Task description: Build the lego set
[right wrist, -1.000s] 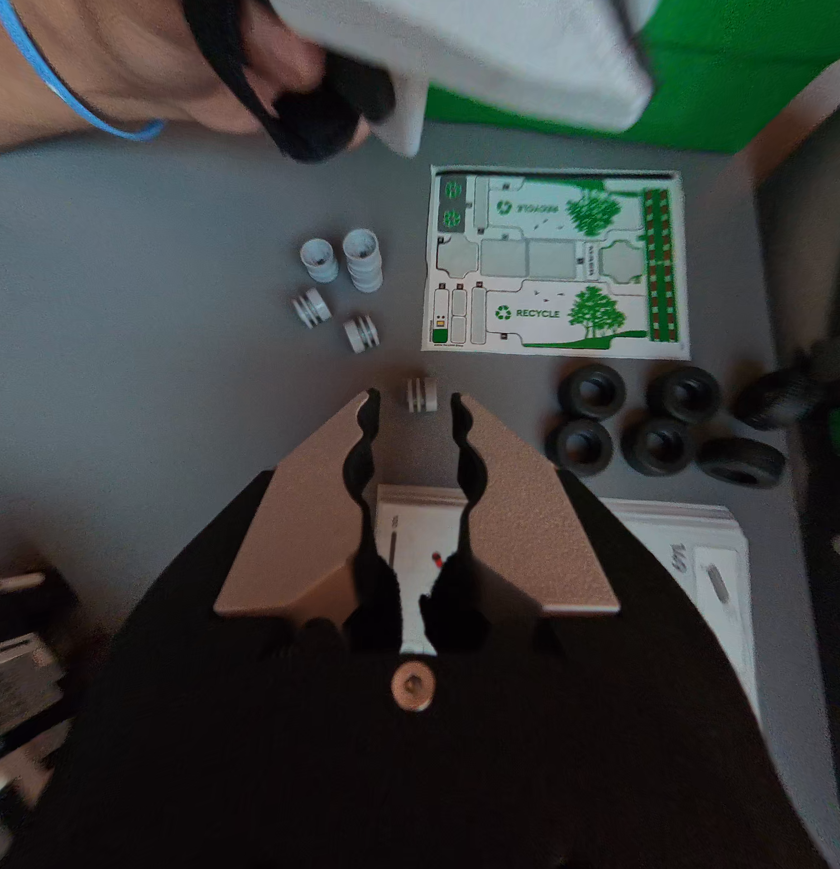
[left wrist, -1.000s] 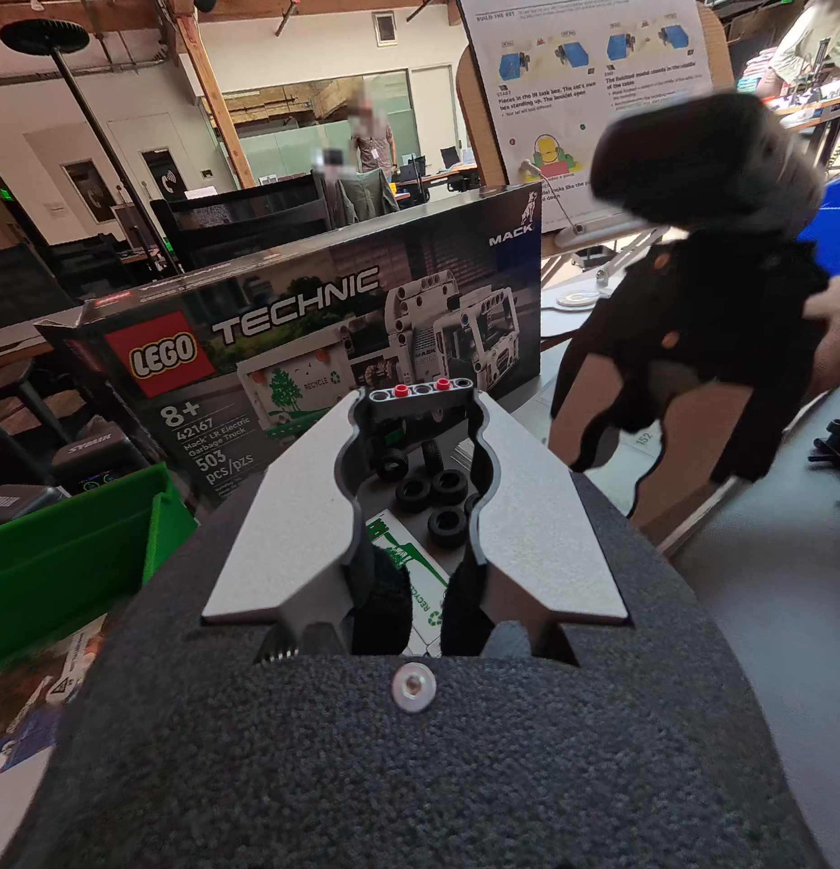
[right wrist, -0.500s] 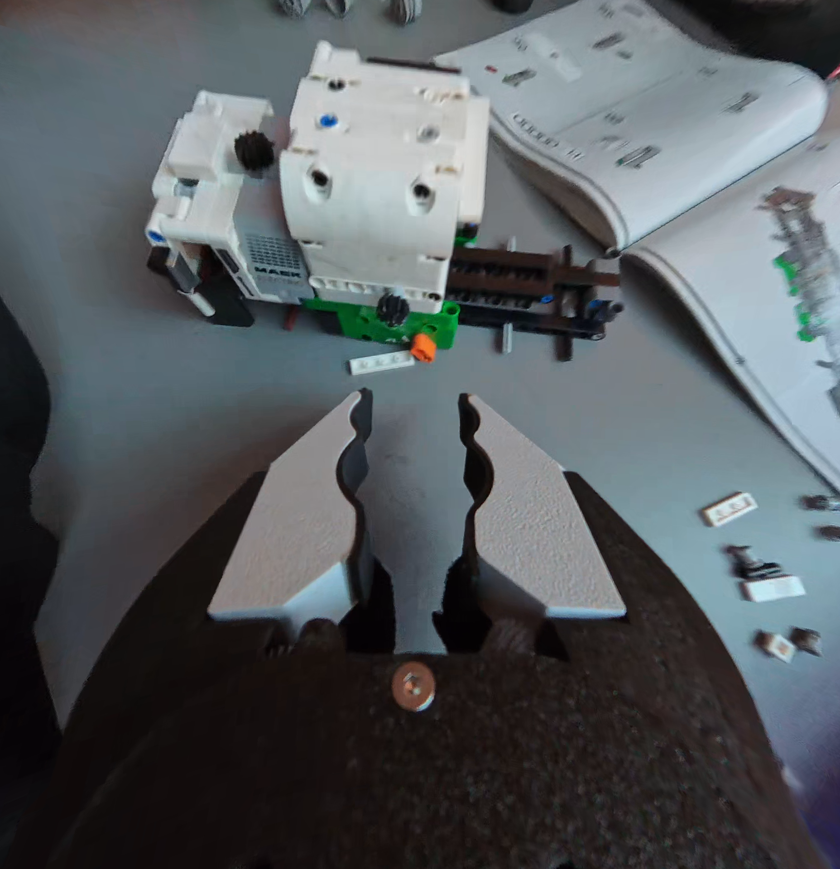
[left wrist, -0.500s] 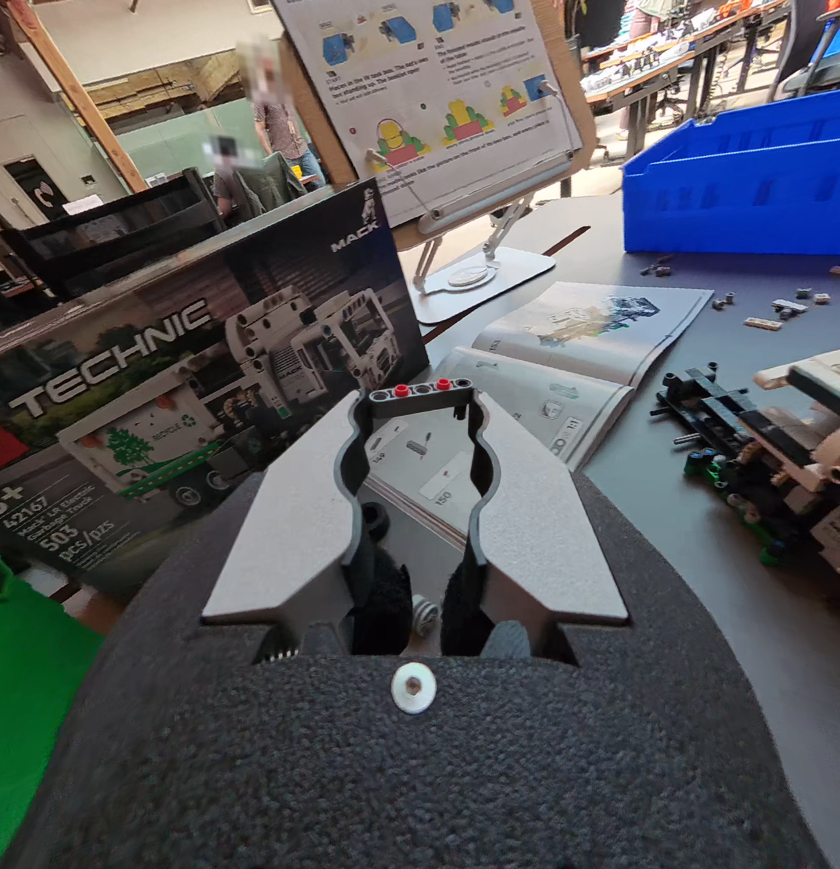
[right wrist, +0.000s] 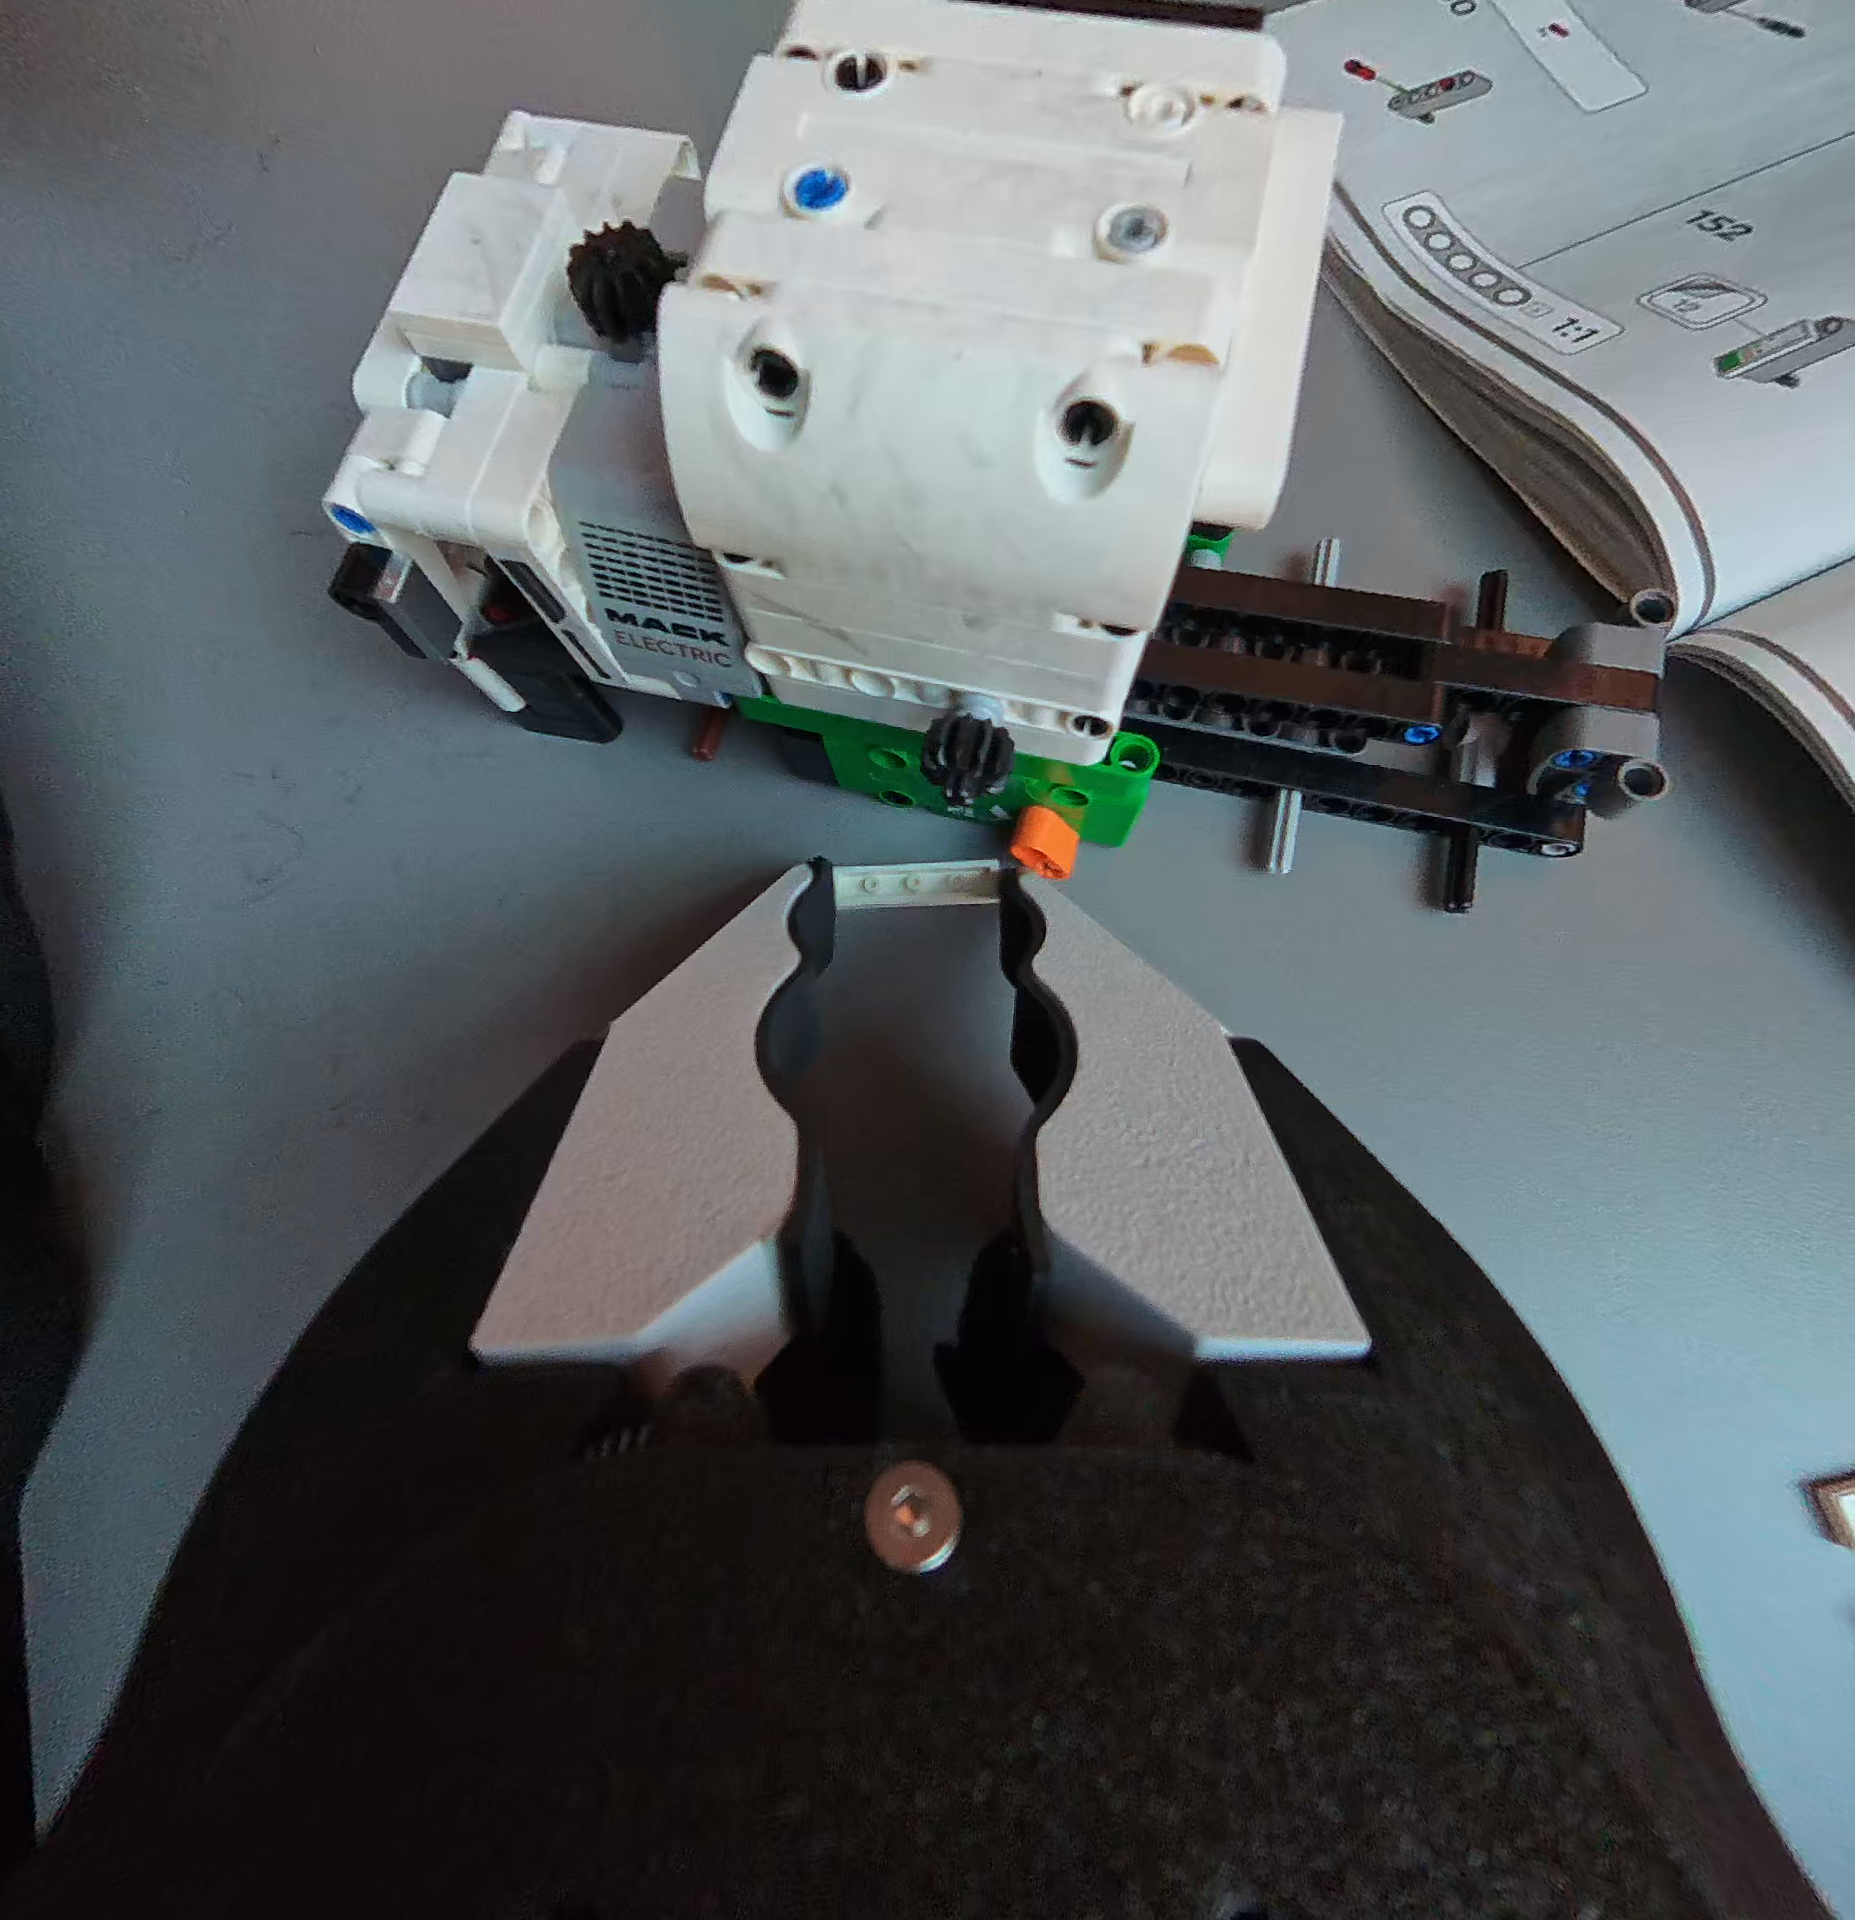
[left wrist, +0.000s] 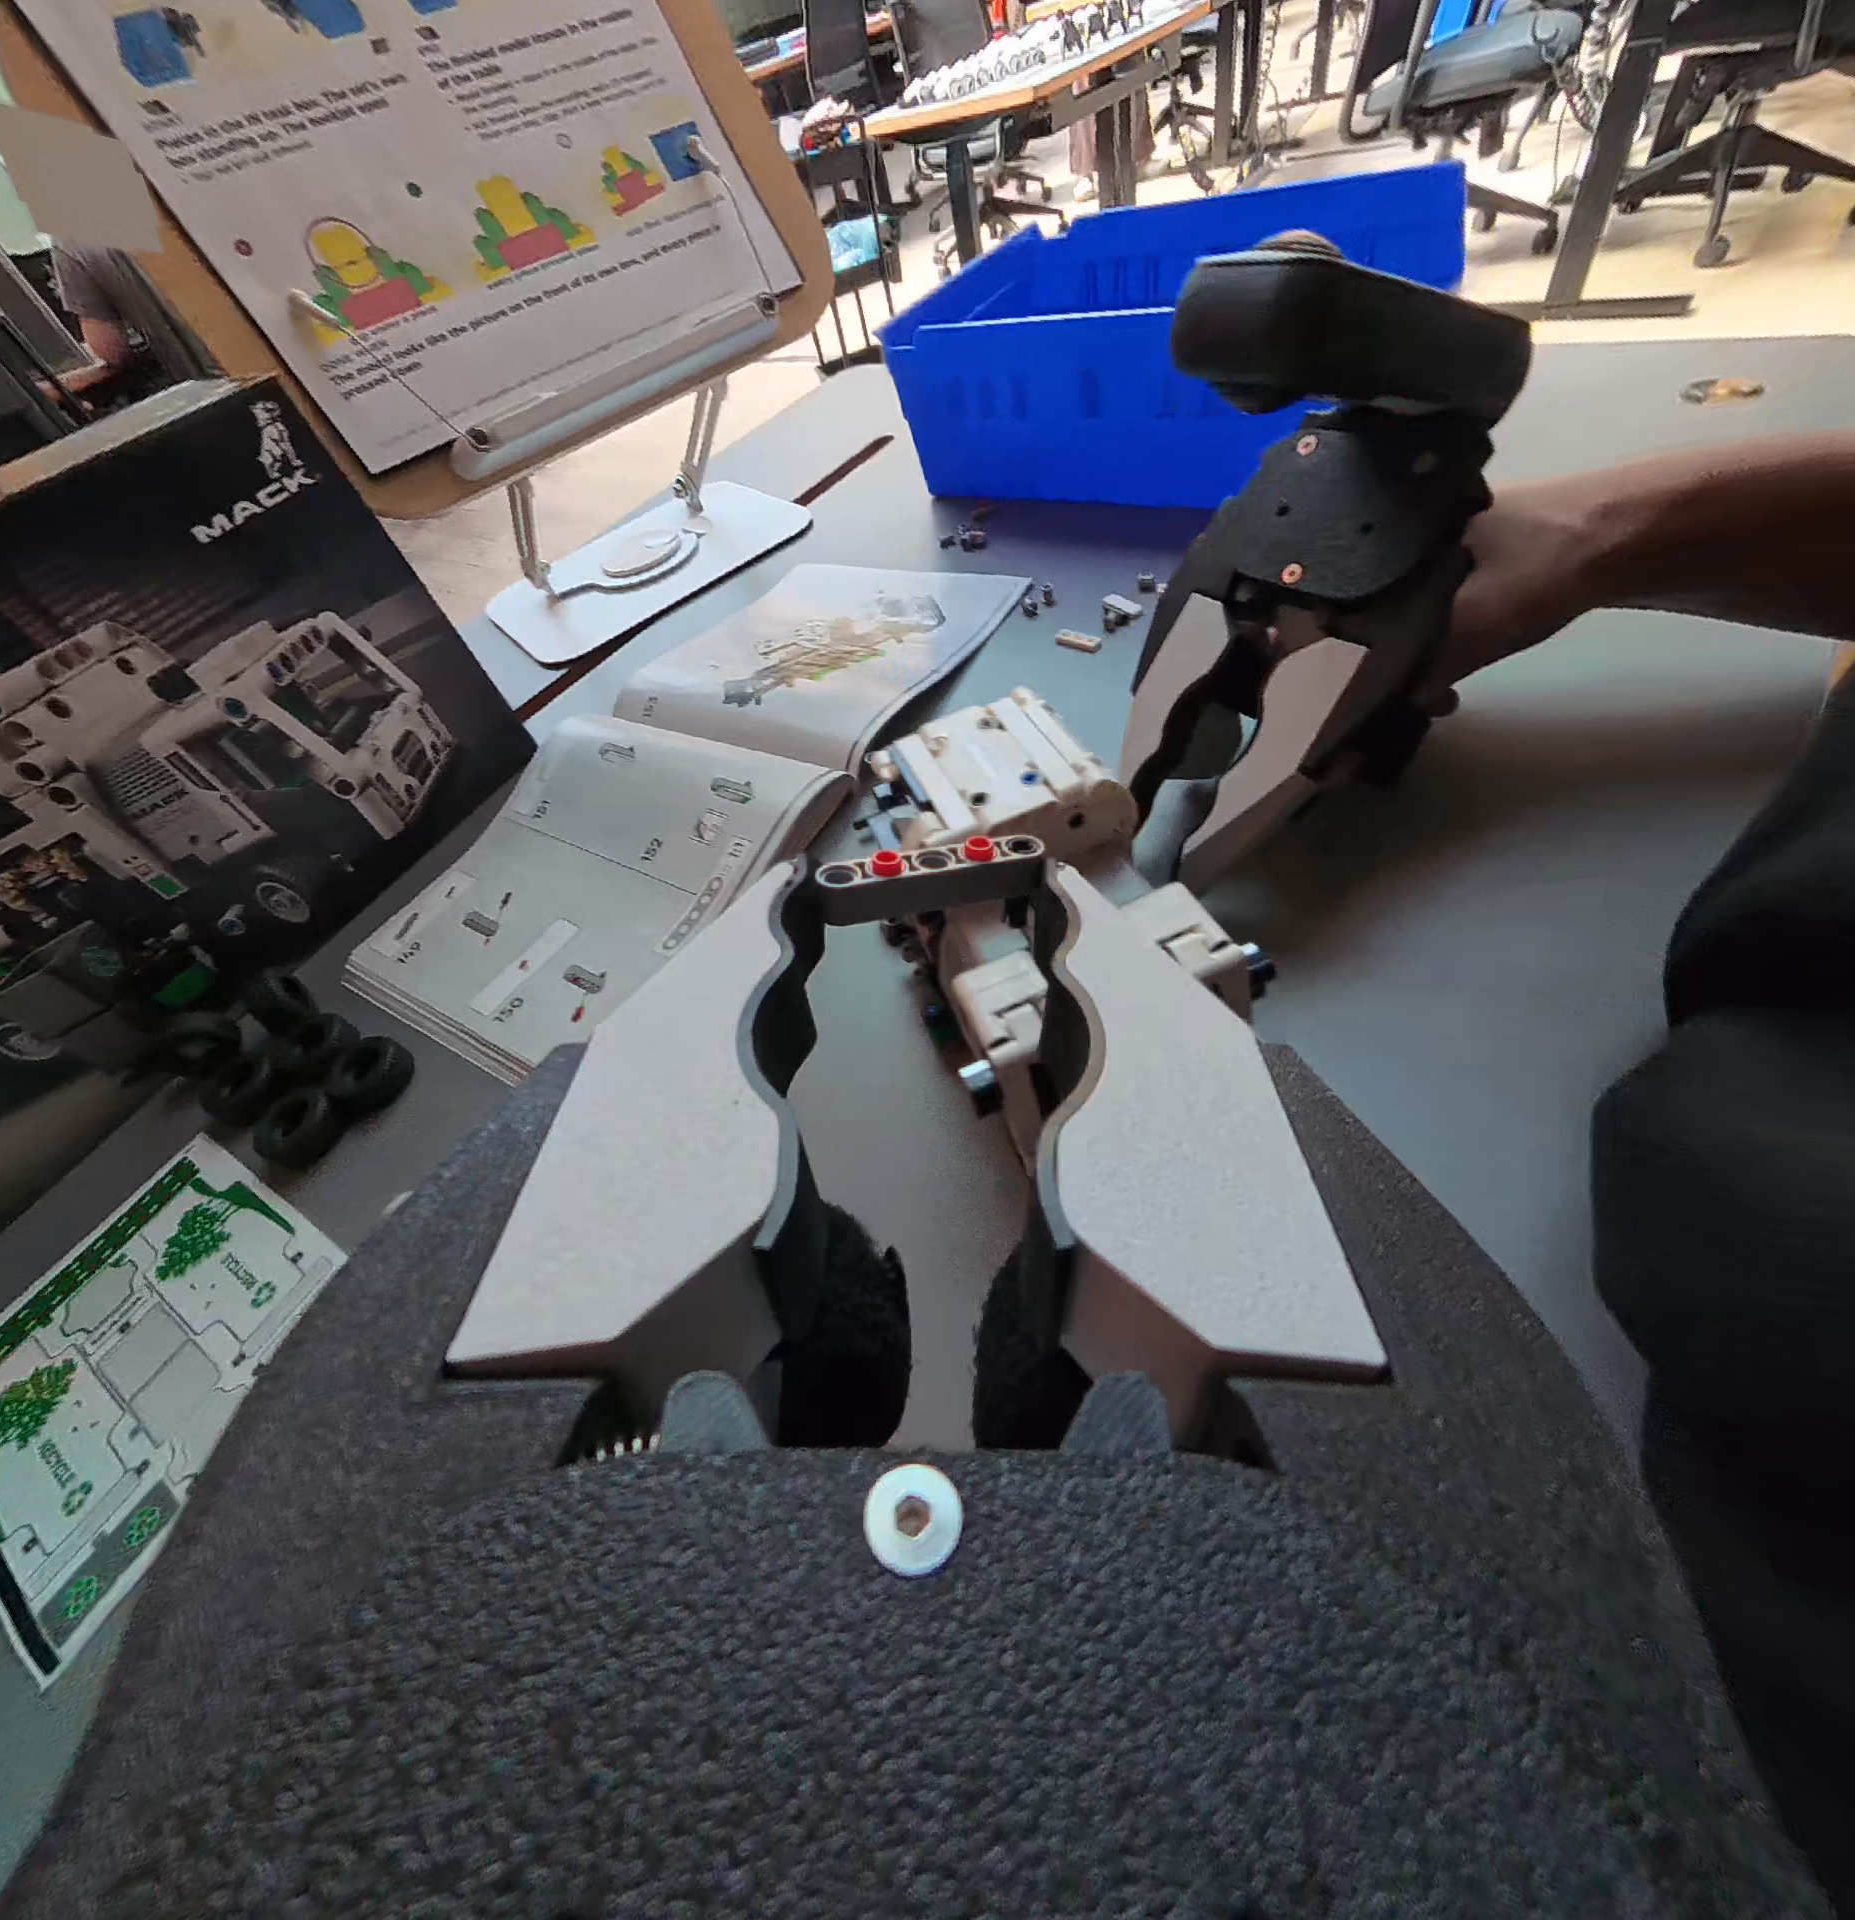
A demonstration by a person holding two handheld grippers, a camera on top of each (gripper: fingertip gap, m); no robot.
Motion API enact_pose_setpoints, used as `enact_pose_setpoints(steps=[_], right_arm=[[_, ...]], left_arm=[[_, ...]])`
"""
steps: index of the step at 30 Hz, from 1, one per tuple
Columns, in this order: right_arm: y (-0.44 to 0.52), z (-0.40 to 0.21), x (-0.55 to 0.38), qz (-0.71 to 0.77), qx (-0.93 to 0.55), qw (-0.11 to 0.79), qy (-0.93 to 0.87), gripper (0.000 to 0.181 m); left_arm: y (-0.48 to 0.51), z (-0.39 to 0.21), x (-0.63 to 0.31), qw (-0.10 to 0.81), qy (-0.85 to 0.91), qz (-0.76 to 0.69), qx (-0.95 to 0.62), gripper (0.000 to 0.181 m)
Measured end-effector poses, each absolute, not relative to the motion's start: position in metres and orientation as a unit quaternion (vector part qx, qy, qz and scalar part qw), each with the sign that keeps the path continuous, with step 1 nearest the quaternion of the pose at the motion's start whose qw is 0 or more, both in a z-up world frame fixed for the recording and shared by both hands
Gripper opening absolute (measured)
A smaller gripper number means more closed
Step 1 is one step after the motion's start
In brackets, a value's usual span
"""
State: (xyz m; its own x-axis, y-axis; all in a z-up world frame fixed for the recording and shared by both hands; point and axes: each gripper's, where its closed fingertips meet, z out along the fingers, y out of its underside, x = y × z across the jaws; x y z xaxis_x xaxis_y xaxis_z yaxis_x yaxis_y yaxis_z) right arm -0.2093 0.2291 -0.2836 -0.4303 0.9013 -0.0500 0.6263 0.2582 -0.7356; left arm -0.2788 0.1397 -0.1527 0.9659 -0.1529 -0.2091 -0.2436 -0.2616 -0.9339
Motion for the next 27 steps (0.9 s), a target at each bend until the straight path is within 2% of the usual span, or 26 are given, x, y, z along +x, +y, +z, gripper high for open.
enact_pose_setpoints(steps=[4, 5, 6, 7, 10, 14, 16, 20, 23, 27], right_arm=[[0.226, -0.284, -0.203, 0.348, -0.497, 0.193, -0.771, 0.030], [0.225, -0.283, -0.199, 0.346, -0.498, 0.190, -0.772, 0.025], [0.225, -0.282, -0.193, 0.346, -0.497, 0.190, -0.773, 0.002], [0.228, -0.280, -0.189, 0.347, -0.500, 0.199, -0.768, 0.000], [0.234, -0.276, -0.169, 0.342, -0.511, 0.211, -0.760, 0.003], [0.232, -0.271, -0.154, 0.347, -0.513, 0.220, -0.754, 0.011], [0.209, -0.266, -0.149, 0.378, -0.489, 0.190, -0.763, 0.024], [0.165, -0.235, -0.137, 0.512, -0.444, 0.125, -0.724, 0.025], [0.153, -0.223, -0.128, 0.565, -0.449, 0.033, -0.691, 0.036], [0.142, -0.238, -0.135, 0.516, -0.473, 0.060, -0.711, 0.029]], left_arm=[[0.131, -0.156, -0.237, 0.591, 0.141, 0.025, -0.794, 0.039], [0.130, -0.154, -0.224, 0.597, 0.141, 0.010, -0.790, 0.039], [0.129, -0.152, -0.210, 0.603, 0.143, -0.009, -0.785, 0.039], [0.129, -0.152, -0.196, 0.609, 0.144, -0.030, -0.779, 0.039], [0.139, -0.175, -0.160, 0.590, 0.130, -0.079, -0.793, 0.039], [0.152, -0.223, -0.142, 0.532, 0.116, -0.059, -0.836, 0.039], [0.155, -0.231, -0.140, 0.524, 0.101, -0.066, -0.843, 0.039], [0.158, -0.231, -0.138, 0.537, 0.125, -0.039, -0.833, 0.039], [0.157, -0.240, -0.142, 0.516, 0.158, 0.024, -0.842, 0.039], [0.158, -0.253, -0.143, 0.490, 0.182, 0.078, -0.849, 0.039]])
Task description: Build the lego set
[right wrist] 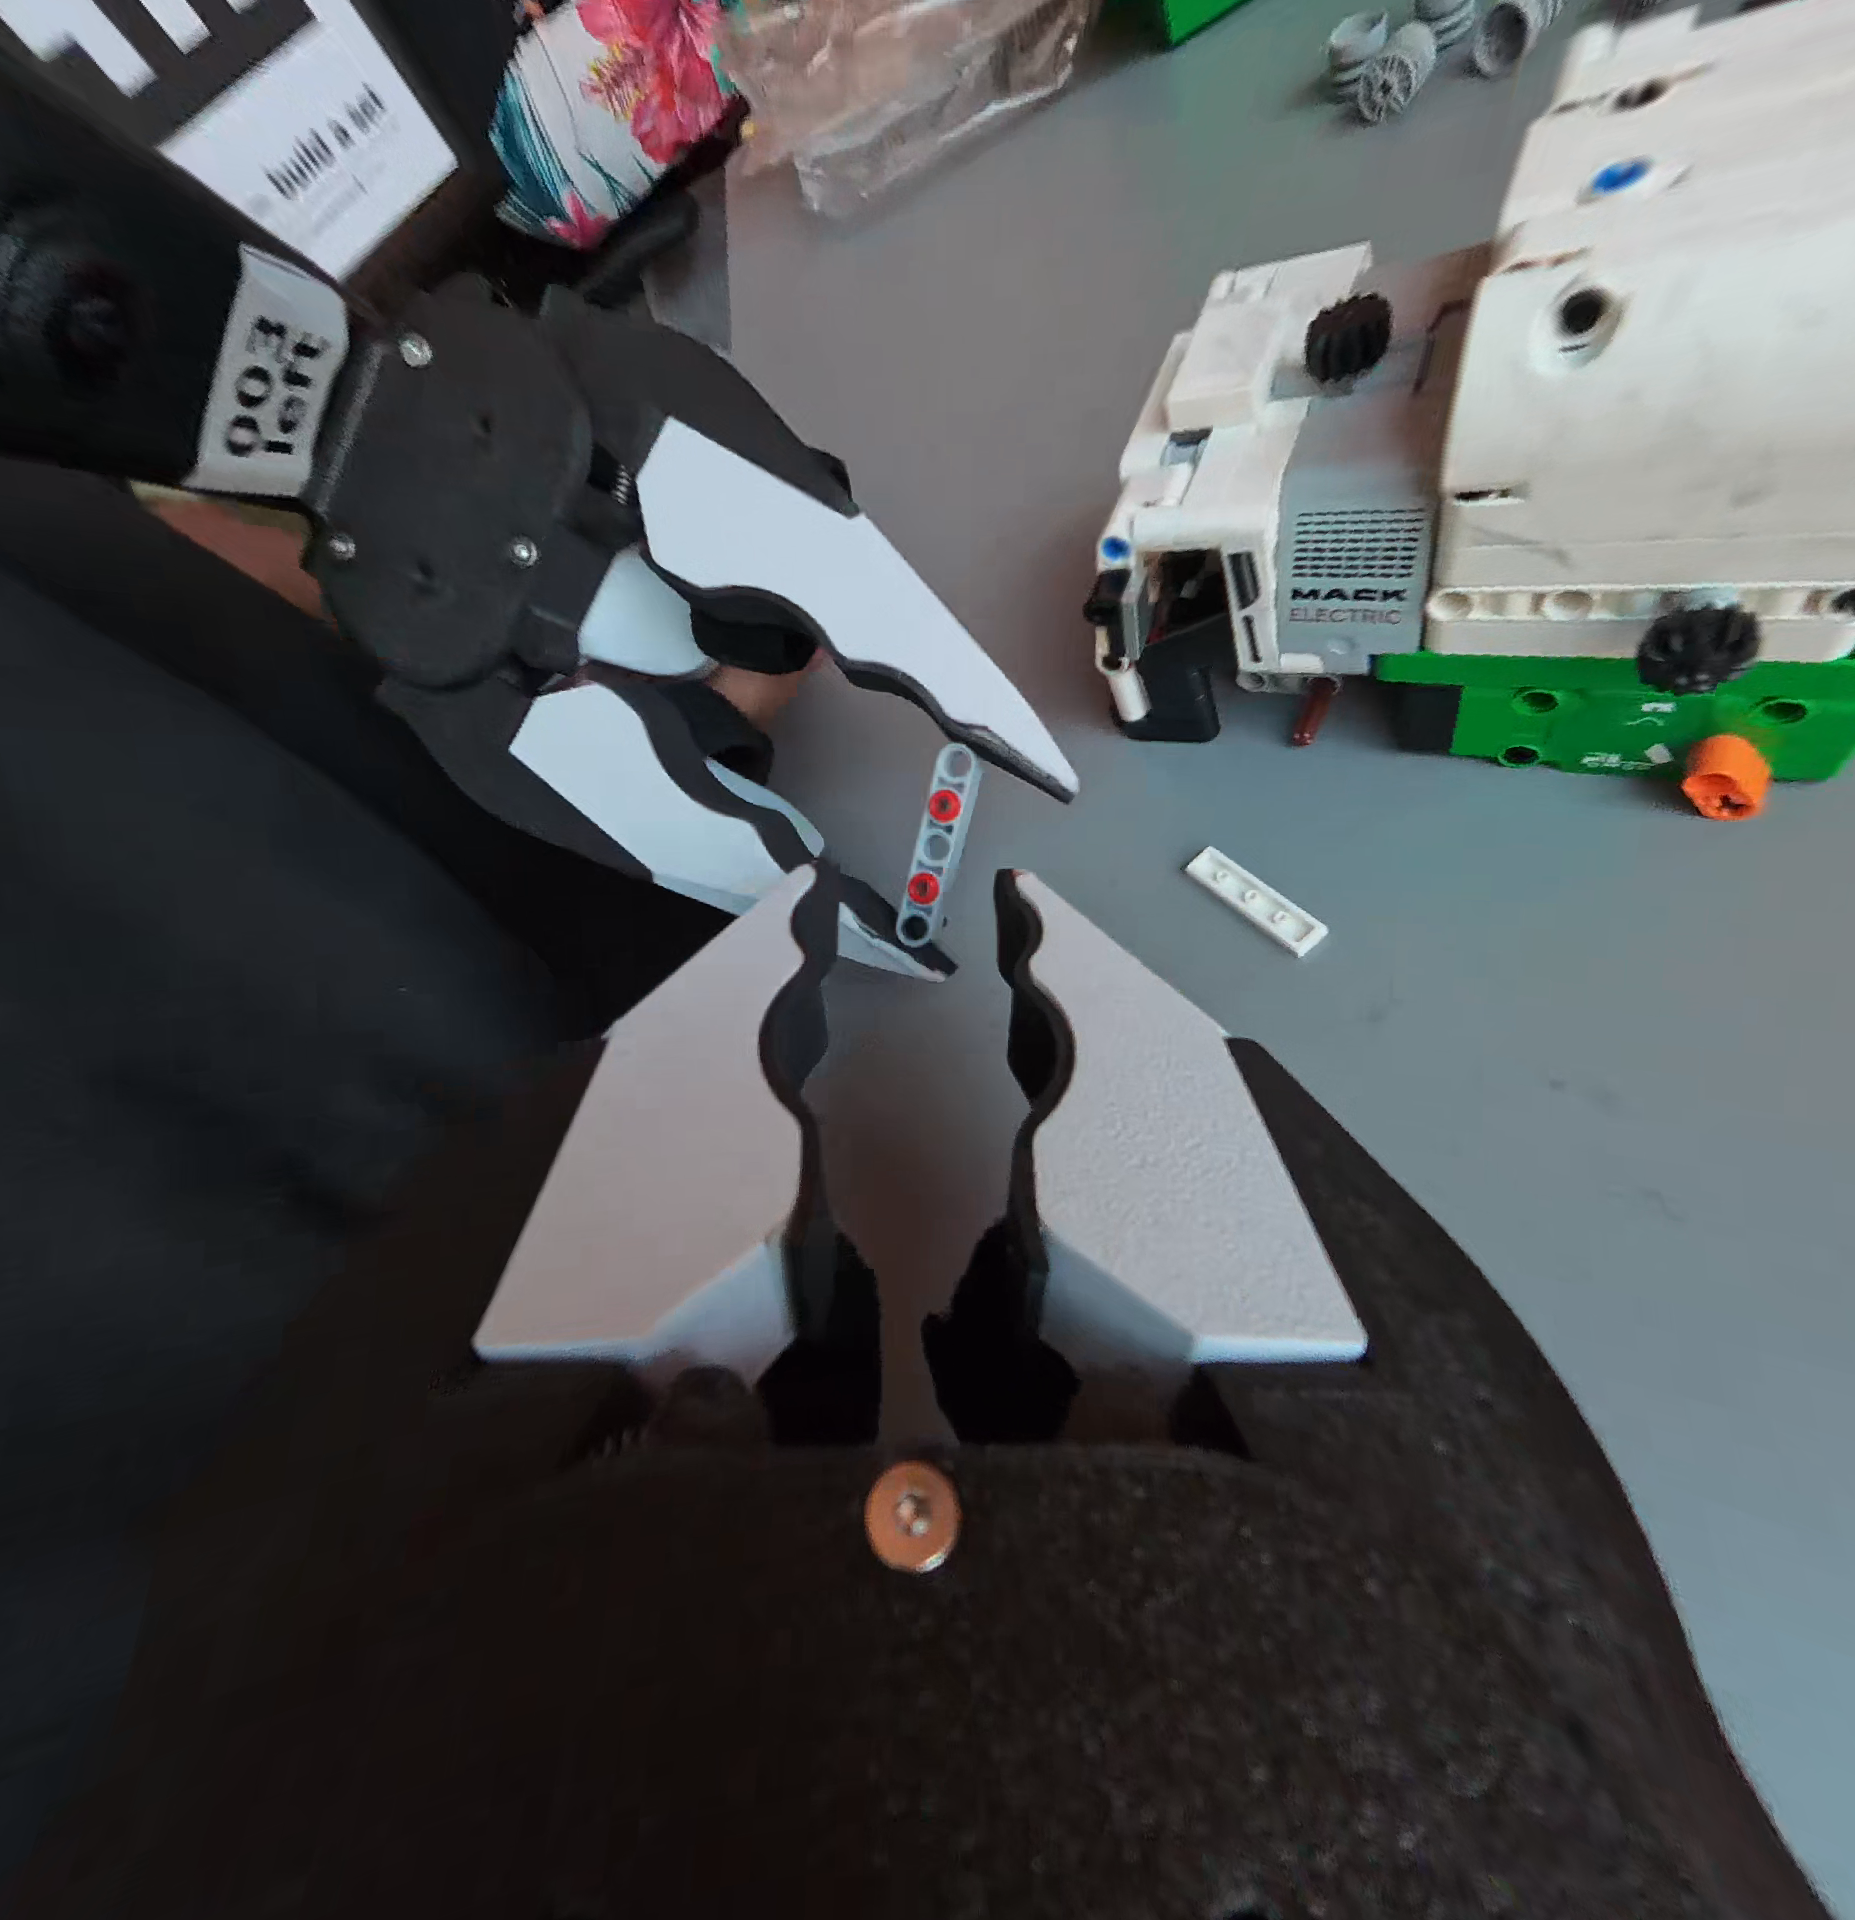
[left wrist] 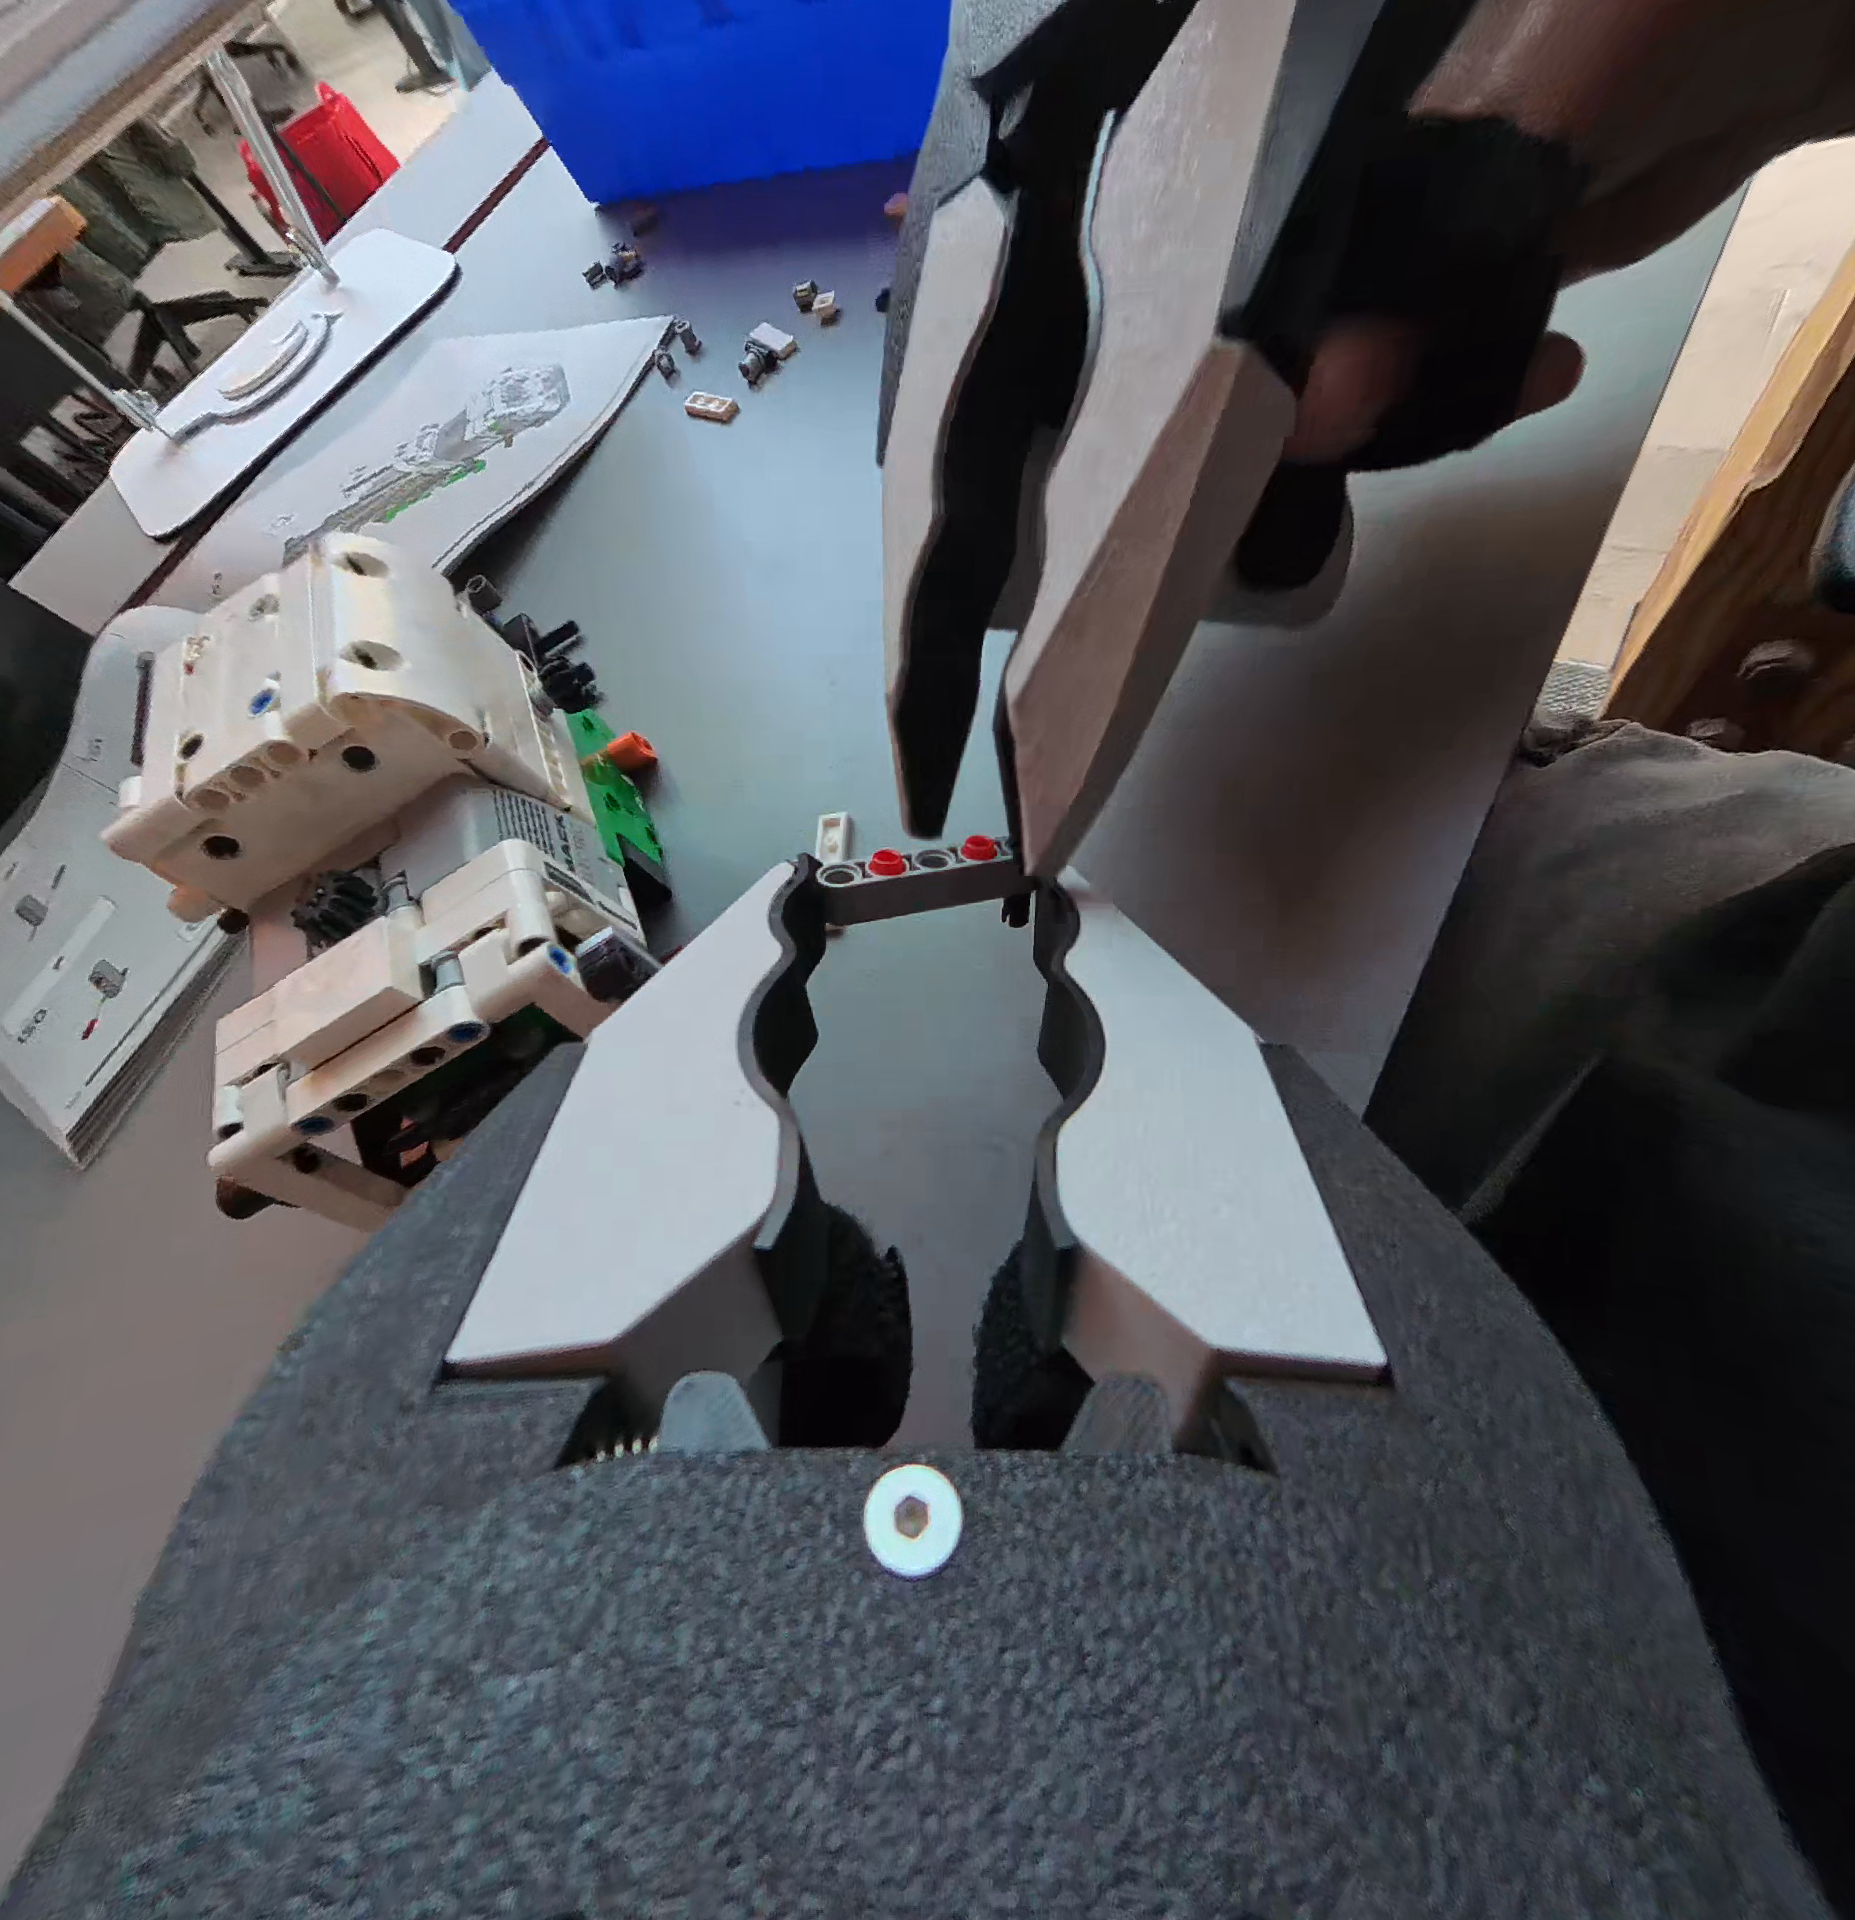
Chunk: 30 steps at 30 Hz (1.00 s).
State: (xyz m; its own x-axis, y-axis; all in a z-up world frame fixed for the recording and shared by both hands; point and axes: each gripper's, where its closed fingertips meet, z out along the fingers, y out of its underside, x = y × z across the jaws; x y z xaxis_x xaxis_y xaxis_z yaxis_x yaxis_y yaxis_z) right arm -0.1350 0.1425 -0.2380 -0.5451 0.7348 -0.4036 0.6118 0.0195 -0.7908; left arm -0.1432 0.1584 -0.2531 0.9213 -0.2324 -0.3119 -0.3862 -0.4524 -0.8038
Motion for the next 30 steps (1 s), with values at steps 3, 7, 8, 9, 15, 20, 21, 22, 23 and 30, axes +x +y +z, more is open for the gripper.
enact_pose_setpoints(steps=[3, 7, 8, 9, 15, 20, 21, 22, 23, 30], right_arm=[[0.146, -0.247, -0.141, 0.472, -0.489, 0.110, -0.725, 0.008], [0.181, -0.251, -0.138, 0.383, -0.534, 0.190, -0.729, 0.006], [0.198, -0.250, -0.136, 0.345, -0.543, 0.228, -0.731, 0.006], [0.216, -0.249, -0.132, 0.296, -0.545, 0.268, -0.737, 0.006], [0.269, -0.258, -0.114, 0.042, -0.416, 0.392, -0.819, 0.006], [0.273, -0.271, -0.111, 0.028, -0.380, 0.363, -0.850, 0.006], [0.274, -0.273, -0.110, 0.029, -0.379, 0.360, -0.852, 0.006], [0.273, -0.274, -0.110, 0.033, -0.376, 0.355, -0.855, 0.006], [0.271, -0.275, -0.109, 0.038, -0.375, 0.352, -0.857, 0.006], [0.268, -0.278, -0.109, 0.059, -0.376, 0.344, -0.859, 0.010]], left_arm=[[0.163, -0.257, -0.143, 0.485, 0.186, 0.102, -0.848, 0.039], [0.169, -0.270, -0.145, 0.457, 0.180, 0.093, -0.866, 0.044], [0.170, -0.274, -0.147, 0.446, 0.173, 0.090, -0.873, 0.045], [0.171, -0.275, -0.149, 0.441, 0.166, 0.086, -0.878, 0.044], [0.185, -0.275, -0.155, 0.433, 0.102, 0.026, -0.895, 0.028], [0.192, -0.274, -0.162, 0.423, 0.074, 0.024, -0.903, 0.015], [0.192, -0.272, -0.165, 0.424, 0.072, 0.036, -0.902, 0.015], [0.193, -0.269, -0.167, 0.427, 0.068, 0.049, -0.900, 0.017], [0.193, -0.267, -0.170, 0.430, 0.064, 0.060, -0.898, 0.017], [0.187, -0.276, -0.173, 0.398, 0.056, 0.041, -0.915, 0.017]])
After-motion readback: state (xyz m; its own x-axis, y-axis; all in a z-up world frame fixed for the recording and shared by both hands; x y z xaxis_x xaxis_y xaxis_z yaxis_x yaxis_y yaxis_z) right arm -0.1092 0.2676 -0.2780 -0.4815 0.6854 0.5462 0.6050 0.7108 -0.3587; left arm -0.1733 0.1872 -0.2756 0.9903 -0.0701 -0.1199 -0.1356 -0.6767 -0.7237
